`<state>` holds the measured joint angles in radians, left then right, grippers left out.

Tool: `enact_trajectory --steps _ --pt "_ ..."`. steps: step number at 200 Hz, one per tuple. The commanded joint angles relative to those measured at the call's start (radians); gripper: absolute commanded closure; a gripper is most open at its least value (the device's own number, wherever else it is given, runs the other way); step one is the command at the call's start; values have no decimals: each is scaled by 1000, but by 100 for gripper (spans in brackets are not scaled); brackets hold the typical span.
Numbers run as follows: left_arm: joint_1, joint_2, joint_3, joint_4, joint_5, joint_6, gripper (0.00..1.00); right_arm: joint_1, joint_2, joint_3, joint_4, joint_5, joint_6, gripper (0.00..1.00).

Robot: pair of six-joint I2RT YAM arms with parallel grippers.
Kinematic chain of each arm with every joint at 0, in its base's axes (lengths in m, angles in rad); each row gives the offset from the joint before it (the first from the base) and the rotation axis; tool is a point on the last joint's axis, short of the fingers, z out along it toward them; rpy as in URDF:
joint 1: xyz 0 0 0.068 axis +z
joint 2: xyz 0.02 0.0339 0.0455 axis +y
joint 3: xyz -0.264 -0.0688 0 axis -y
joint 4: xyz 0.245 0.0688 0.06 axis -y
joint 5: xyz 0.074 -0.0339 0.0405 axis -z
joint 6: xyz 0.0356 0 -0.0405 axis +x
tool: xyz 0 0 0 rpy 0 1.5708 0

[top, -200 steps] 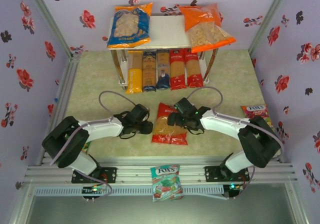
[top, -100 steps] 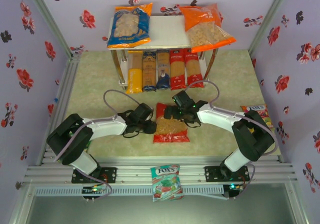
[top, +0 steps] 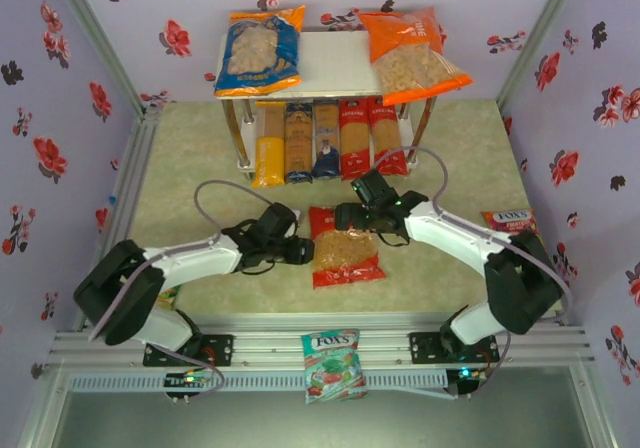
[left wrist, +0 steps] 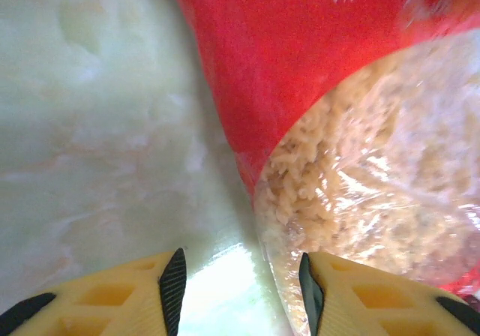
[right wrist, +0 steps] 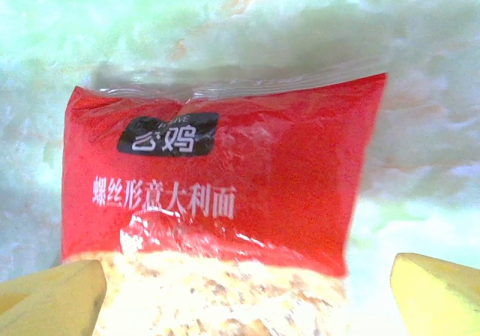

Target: Place and organize the pasta boxes and bags onto the shelf

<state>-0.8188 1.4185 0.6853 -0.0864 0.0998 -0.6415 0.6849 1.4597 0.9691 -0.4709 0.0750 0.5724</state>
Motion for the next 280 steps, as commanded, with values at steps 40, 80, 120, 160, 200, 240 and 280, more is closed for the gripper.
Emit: enact_trajectory --steps 40,80,120,160,200,240,280 --pt "145 -290 -46 -90 25 4 46 151 -39 26 -179 61 -52 1" --pt "216 -444 -32 -196 45 32 44 185 55 62 -147 54 -22 1" --pt "251 -520 -61 -228 44 31 42 185 176 133 -186 56 -18 1" --pt "263 -520 -84 -213 55 26 42 184 264 177 -229 93 5 1" --pt "280 -517 -87 -210 67 34 42 179 325 177 -232 59 13 1" --pt "295 -519 -98 -210 73 37 42 163 363 134 -211 -6 13 1" --pt "304 -519 -101 -207 75 35 42 129 385 58 -187 -81 -6 17"
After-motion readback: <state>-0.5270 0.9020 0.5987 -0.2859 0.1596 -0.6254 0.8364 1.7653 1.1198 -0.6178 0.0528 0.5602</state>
